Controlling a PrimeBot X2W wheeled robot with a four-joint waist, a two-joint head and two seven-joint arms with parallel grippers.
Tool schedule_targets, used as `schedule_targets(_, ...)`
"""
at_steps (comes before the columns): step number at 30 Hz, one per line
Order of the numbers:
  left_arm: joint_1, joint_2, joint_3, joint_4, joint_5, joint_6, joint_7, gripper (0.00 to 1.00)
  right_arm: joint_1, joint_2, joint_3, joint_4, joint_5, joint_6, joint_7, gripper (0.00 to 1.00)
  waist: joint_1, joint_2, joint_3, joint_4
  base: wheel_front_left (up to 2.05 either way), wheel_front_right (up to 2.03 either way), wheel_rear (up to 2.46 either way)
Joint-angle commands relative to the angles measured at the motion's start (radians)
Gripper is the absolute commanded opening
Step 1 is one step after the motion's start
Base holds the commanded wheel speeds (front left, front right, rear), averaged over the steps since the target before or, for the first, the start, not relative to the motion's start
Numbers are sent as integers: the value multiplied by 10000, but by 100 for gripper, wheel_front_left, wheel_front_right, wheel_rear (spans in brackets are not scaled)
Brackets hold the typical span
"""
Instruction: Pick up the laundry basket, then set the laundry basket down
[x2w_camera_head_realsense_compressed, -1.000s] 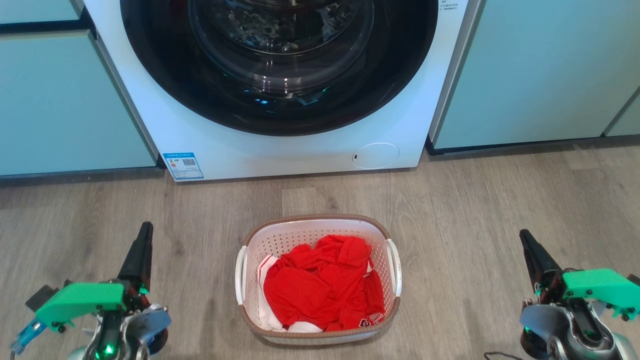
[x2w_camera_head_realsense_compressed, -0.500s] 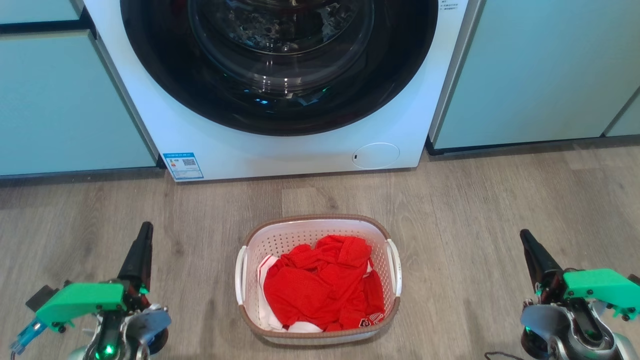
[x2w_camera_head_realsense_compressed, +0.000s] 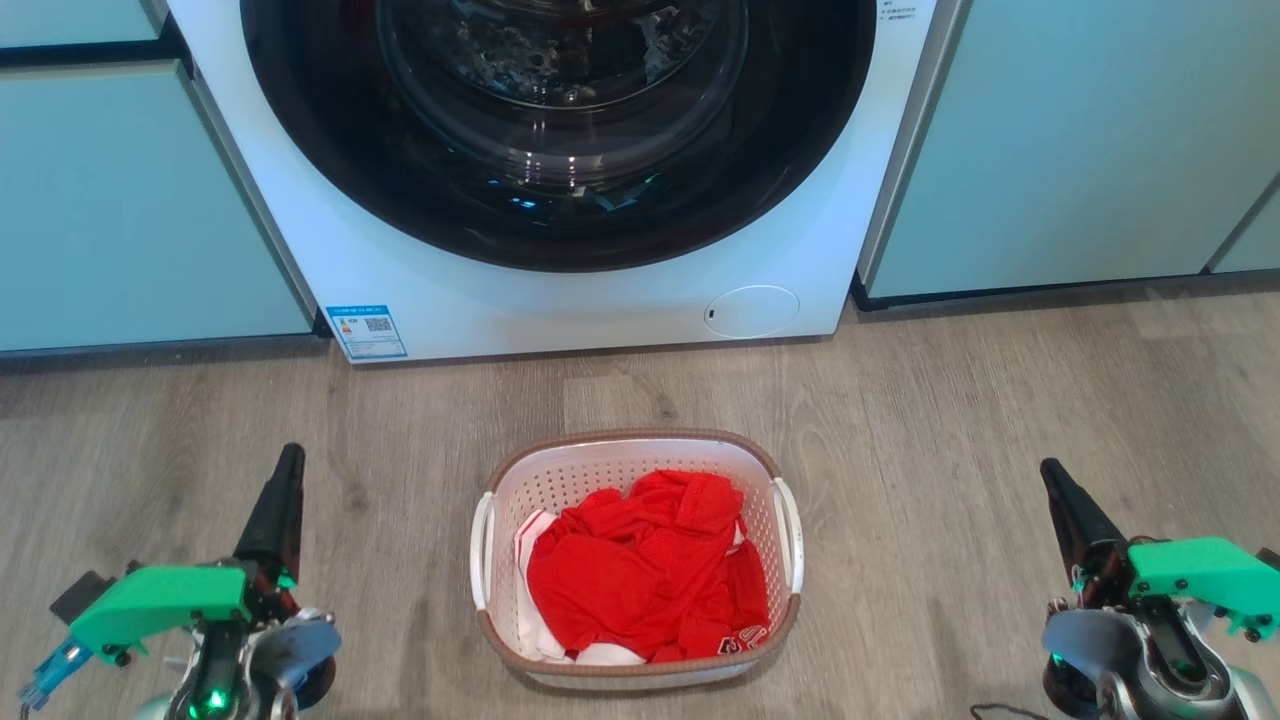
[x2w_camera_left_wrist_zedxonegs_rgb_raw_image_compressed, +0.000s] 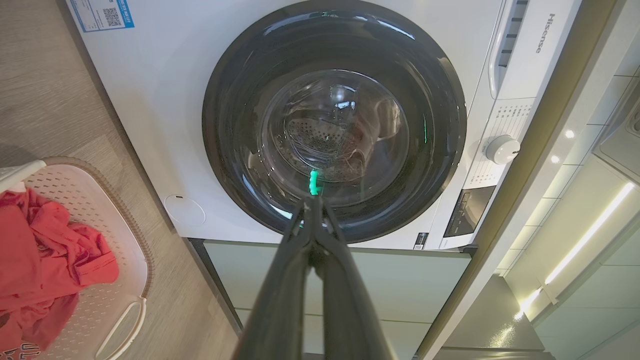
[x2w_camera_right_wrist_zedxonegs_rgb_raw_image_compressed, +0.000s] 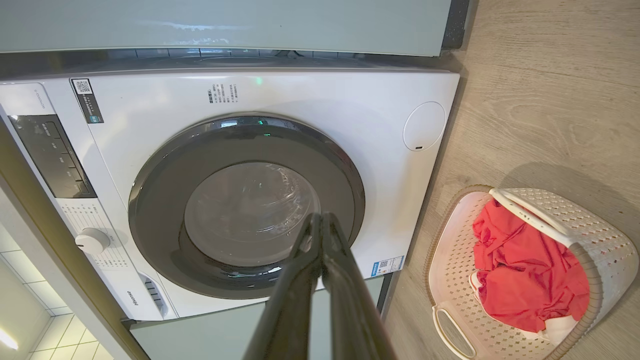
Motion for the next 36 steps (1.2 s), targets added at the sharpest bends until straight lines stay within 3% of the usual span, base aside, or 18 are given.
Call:
schedule_targets(1, -539, 59, 401, -293, 47, -67, 64, 0, -458, -57, 140, -314, -36, 27, 44, 0, 0, 0, 0, 0, 0, 0, 0)
schedule_targets(36, -546, 9, 473, -290, 107, -67, 122, 0, -465, -1, 60, -310, -103, 27, 108, 0, 0, 0, 0, 0, 0, 0, 0)
